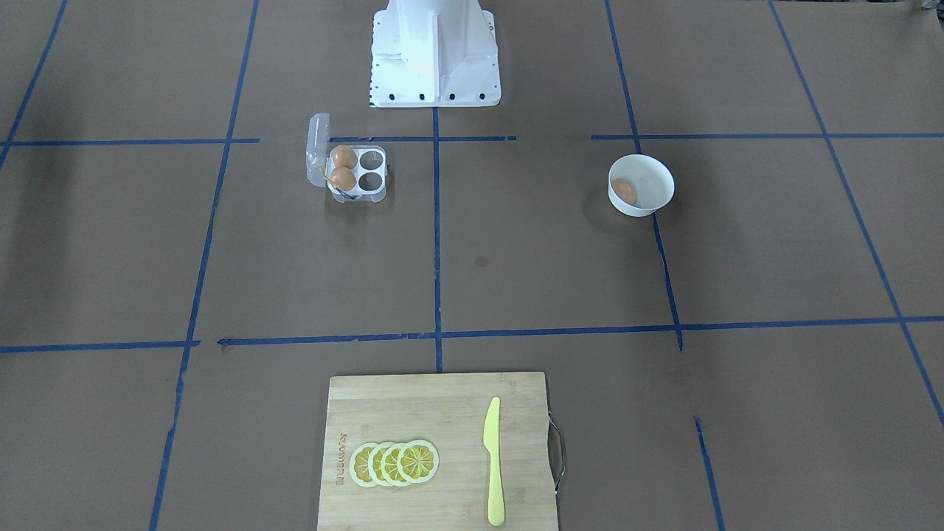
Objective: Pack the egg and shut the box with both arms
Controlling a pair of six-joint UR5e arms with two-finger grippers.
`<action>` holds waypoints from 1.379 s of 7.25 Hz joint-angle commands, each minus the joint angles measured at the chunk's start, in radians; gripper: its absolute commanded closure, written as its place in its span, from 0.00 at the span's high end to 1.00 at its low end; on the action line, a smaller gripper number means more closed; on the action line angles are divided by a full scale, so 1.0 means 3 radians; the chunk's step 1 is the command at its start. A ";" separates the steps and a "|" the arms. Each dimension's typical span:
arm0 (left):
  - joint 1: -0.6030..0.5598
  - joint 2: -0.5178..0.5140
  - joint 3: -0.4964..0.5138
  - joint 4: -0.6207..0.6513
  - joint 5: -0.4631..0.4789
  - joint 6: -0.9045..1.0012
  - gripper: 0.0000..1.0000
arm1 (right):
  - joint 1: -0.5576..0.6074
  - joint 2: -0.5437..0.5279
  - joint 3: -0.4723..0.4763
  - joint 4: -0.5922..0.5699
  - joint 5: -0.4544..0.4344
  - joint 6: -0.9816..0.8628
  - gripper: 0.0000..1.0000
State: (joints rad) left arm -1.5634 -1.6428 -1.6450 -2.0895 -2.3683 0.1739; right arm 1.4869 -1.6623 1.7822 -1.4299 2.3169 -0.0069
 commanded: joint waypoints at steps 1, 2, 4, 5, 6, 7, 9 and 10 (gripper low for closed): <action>0.0270 0.0158 -0.0269 -0.0321 -0.0006 -0.0408 1.00 | 0.0004 0.0075 -0.0014 -0.0004 0.0150 0.0078 1.00; 0.0424 0.0163 -0.0335 -0.0342 0.0030 -0.1079 1.00 | 0.0004 0.0065 -0.0014 0.0001 0.0207 0.0069 1.00; 0.1071 0.0489 -0.0997 -0.0342 0.0508 -0.2220 1.00 | -0.0001 0.0034 -0.0009 0.0001 0.0223 0.0074 1.00; 0.1429 0.0648 -0.1269 -0.0342 0.0739 -0.2854 0.93 | 0.0004 0.0019 -0.0014 0.0001 0.0218 0.0069 1.00; 0.1883 0.0725 -0.1454 -0.0342 0.0994 -0.3655 0.81 | -0.0001 -0.0002 -0.0020 0.0006 0.0208 0.0069 1.00; 0.2379 0.0731 -0.1501 -0.0337 0.1452 -0.4311 0.74 | 0.0004 -0.0022 -0.0014 0.0006 0.0208 0.0069 1.00; 0.3101 0.0731 -0.1471 -0.0296 0.2022 -0.5193 0.69 | 0.0004 -0.0043 -0.0004 0.0011 0.0208 0.0064 1.00; 0.3464 0.0721 -0.1435 -0.0271 0.2298 -0.5612 0.69 | 0.0004 -0.0083 -0.0009 0.0092 0.0208 0.0069 1.00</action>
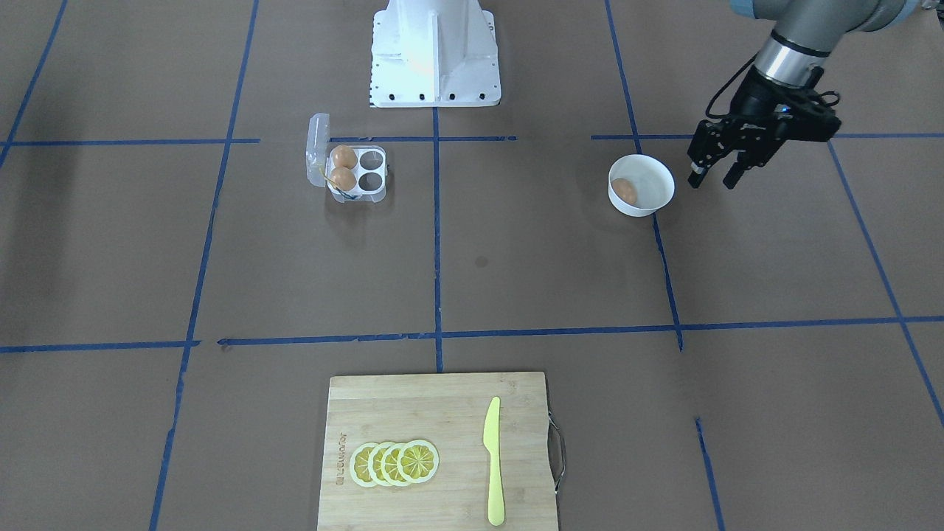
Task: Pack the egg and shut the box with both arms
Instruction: 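Move the left gripper down into the white bowl over the brown egg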
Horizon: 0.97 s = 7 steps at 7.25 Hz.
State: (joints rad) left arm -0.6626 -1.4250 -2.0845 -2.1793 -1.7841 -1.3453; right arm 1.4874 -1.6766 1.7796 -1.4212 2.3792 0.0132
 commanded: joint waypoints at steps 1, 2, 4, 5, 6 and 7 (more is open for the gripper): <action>0.0597 -0.0036 0.0045 0.0110 0.0419 -0.0699 0.69 | 0.0002 -0.0071 -0.0001 0.0140 0.0000 0.0012 1.00; 0.0679 -0.0092 0.0096 0.0131 0.0435 -0.0766 0.69 | 0.0002 -0.0082 -0.0001 0.0145 0.0000 0.0007 1.00; 0.0680 -0.0296 0.0280 0.0131 0.0435 -0.0767 0.69 | 0.0002 -0.0107 0.0015 0.0151 0.0005 0.0007 1.00; 0.0680 -0.0363 0.0372 0.0136 0.0435 -0.0762 0.69 | 0.0002 -0.0102 0.0040 0.0151 0.0010 0.0012 1.00; 0.0680 -0.0389 0.0383 0.0141 0.0435 -0.0762 0.68 | 0.0002 -0.0102 0.0040 0.0151 0.0010 0.0012 1.00; 0.0685 -0.0384 0.0393 0.0141 0.0435 -0.0752 0.68 | 0.0002 -0.0107 0.0040 0.0151 0.0010 0.0012 1.00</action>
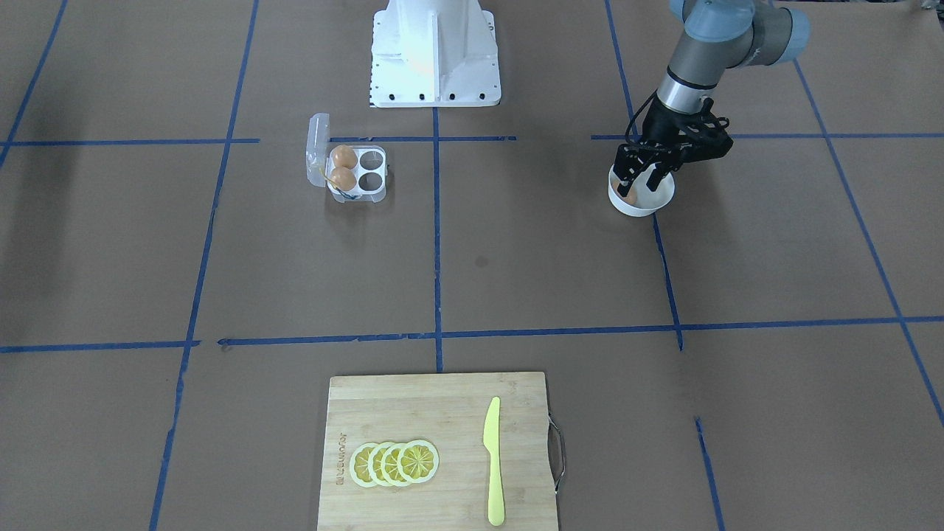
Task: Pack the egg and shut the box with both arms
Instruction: 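Move the left gripper down into the white bowl over the brown egg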
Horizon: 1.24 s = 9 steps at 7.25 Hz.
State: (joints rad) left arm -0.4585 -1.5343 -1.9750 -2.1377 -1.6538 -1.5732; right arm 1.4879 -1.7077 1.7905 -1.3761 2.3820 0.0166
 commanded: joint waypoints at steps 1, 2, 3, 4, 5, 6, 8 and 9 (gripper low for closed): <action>0.0010 -0.0020 0.0043 -0.0002 0.0000 0.0013 0.68 | 0.0000 -0.0004 -0.0001 0.0000 0.0001 0.0001 1.00; 0.0045 -0.0020 0.0048 -0.0002 0.0006 0.0018 0.68 | 0.0000 -0.0004 0.0004 0.0000 0.0001 0.0001 1.00; 0.0081 -0.0020 0.0048 -0.0002 0.0006 0.0018 0.68 | 0.0000 -0.0004 0.0004 0.0000 -0.0004 0.0001 1.00; 0.0112 -0.0020 0.0069 -0.0002 0.0006 0.0023 0.67 | 0.0000 -0.0004 -0.0001 0.0000 0.0001 0.0001 1.00; 0.0127 -0.0020 0.0089 -0.0002 0.0006 0.0028 0.65 | 0.0000 -0.0004 -0.0001 0.0000 -0.0004 0.0001 1.00; 0.0148 -0.0020 0.0100 -0.0002 0.0006 0.0028 0.64 | 0.0000 -0.0004 -0.0001 0.0000 0.0001 0.0001 1.00; 0.0148 -0.0020 0.0105 -0.0002 0.0006 0.0039 0.64 | 0.0000 -0.0004 -0.0001 0.0000 -0.0004 0.0001 1.00; 0.0148 -0.0014 0.0105 -0.0002 0.0006 0.0039 0.64 | 0.0000 -0.0004 -0.0001 0.0000 0.0001 0.0001 1.00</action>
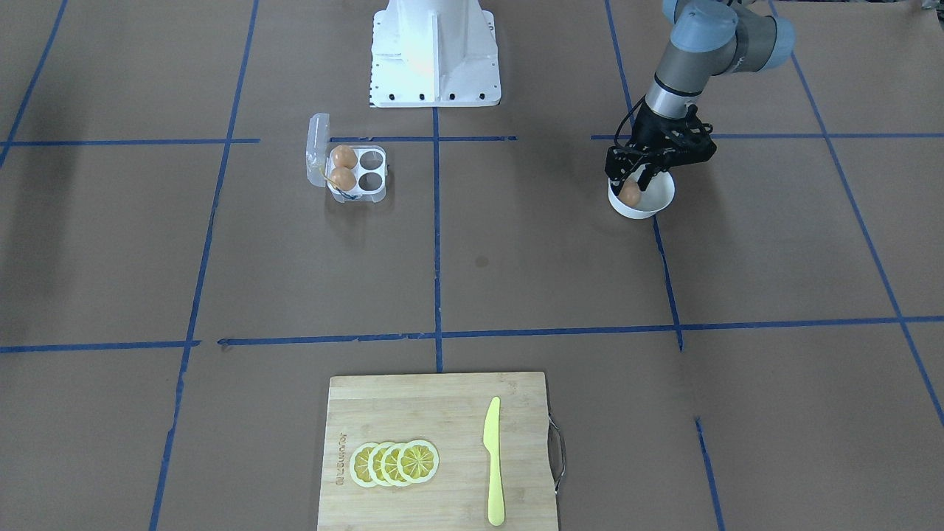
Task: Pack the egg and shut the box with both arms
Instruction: 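Close the left gripper on the brown egg and lift it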
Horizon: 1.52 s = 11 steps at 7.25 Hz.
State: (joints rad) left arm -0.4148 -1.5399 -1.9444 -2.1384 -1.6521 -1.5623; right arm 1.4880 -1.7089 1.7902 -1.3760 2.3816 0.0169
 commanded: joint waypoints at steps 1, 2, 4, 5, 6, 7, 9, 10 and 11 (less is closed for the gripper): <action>0.0002 0.0009 0.0008 0.0000 0.0005 0.0002 0.59 | 0.0005 0.0000 0.0000 0.0000 -0.0003 0.0000 1.00; 0.0002 0.0004 0.0013 0.0000 0.0051 0.0002 0.50 | 0.0005 0.0000 0.0000 0.0000 0.0002 -0.0005 1.00; -0.0008 -0.0006 0.0003 0.0000 0.0077 0.0073 0.15 | 0.0005 0.0000 0.0000 0.0000 0.0002 0.0000 1.00; -0.0054 0.0019 -0.0043 -0.0005 0.0082 0.0312 0.00 | 0.0005 0.0000 0.0005 0.0000 0.0002 -0.0005 1.00; -0.0115 0.0030 -0.0089 -0.0020 0.0107 0.0426 0.00 | 0.0005 0.0000 0.0005 0.0000 0.0002 -0.0005 1.00; -0.0146 0.0050 -0.0165 -0.0020 0.0229 0.0680 0.00 | 0.0005 0.0000 0.0005 -0.0005 0.0002 0.0000 1.00; -0.0162 0.0046 -0.0436 -0.0076 0.0261 0.1014 0.00 | 0.0005 0.0005 0.0015 0.0000 0.0002 0.0005 1.00; -0.0157 0.0025 -0.0472 -0.0350 0.0266 0.1025 0.00 | 0.0005 0.0010 0.0015 0.0000 -0.0003 0.0005 1.00; -0.0121 -0.0036 -0.0452 -0.0636 0.0392 0.1349 0.00 | 0.0005 0.0010 0.0015 0.0000 -0.0003 0.0005 1.00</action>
State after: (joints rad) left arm -0.4587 -1.5346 -2.0752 -2.2382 -1.5639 -1.2379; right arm 1.4895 -1.7066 1.7946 -1.3760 2.3813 0.0182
